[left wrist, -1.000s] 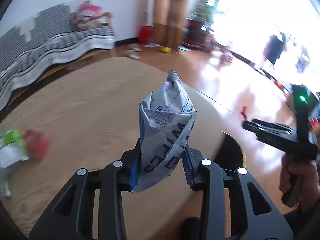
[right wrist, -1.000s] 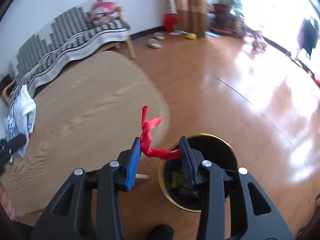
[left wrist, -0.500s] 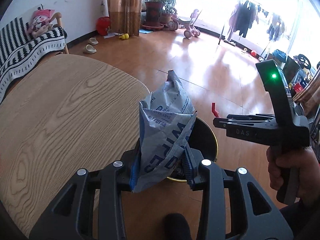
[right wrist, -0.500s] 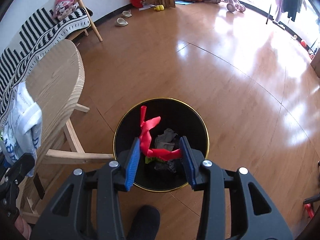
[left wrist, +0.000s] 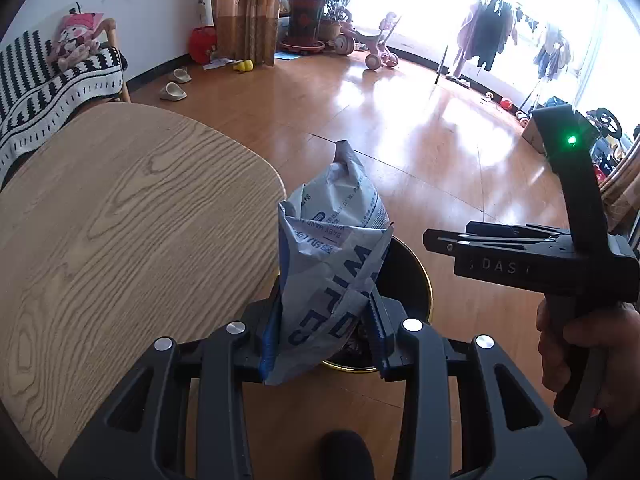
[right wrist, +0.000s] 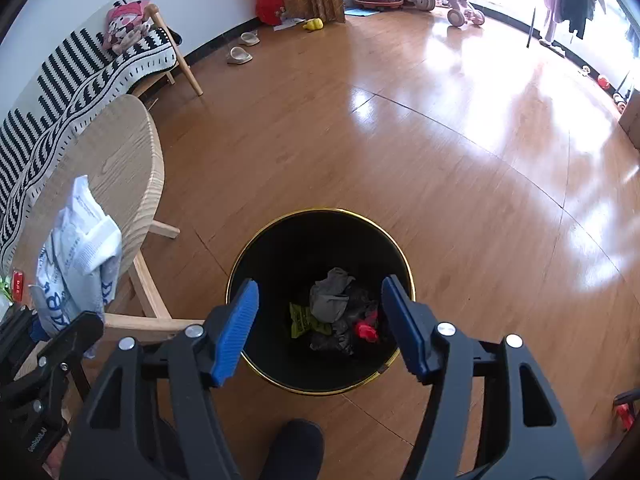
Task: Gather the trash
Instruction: 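Carry the wrapper and ribbon over the black bin and open both tools to drop them, then move both tools back over the table toward the cigarette packs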
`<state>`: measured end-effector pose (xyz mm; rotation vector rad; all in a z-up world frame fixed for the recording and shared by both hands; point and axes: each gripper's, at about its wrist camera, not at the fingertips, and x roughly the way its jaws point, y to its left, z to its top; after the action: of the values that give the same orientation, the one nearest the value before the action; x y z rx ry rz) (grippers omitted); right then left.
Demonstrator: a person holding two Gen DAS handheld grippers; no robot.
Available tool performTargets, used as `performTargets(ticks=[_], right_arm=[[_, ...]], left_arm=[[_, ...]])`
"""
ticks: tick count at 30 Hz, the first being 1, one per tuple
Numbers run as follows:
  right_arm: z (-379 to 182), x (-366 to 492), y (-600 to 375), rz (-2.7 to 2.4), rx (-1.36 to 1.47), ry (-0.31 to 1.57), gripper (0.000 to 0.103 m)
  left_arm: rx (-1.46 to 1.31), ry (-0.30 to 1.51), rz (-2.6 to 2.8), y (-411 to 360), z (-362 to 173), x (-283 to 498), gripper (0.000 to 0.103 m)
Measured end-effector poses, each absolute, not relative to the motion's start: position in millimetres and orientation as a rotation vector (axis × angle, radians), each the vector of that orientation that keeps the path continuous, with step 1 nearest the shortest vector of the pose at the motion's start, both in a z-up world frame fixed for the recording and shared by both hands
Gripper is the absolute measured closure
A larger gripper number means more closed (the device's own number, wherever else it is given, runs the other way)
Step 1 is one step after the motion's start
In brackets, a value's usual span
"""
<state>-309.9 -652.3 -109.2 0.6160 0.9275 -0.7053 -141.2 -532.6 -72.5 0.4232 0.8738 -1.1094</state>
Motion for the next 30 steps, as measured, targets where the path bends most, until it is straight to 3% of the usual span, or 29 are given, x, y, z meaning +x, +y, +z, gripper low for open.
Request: performTargets(ticks=[10,12,16,30], right_arm=[[-99.8,-332.6,-669.5,-0.812,0.687,0.842,0.034],[-98.9,-337.0,-672.6,-0.822,0.697,0.827,0.033],[-99.1,-339.7,-673.9,-0.826,0.691,0.825,0.033],[-76.1,-278.7,-628.9,-0.708,0.58,0.842,0.029]], left_arm=[[0.395,0.917,-1.165,-558.1,-88.6,-140.5,0.067],[0.386,0.921,-1.171,-562.4,-90.0,-138.6,0.062],[0.348,0.911,-1.165,-566.6,-86.7,-133.2,0.036],[0.316,0.831,-1.045,-497.0,-41.5,-97.0,0.014]])
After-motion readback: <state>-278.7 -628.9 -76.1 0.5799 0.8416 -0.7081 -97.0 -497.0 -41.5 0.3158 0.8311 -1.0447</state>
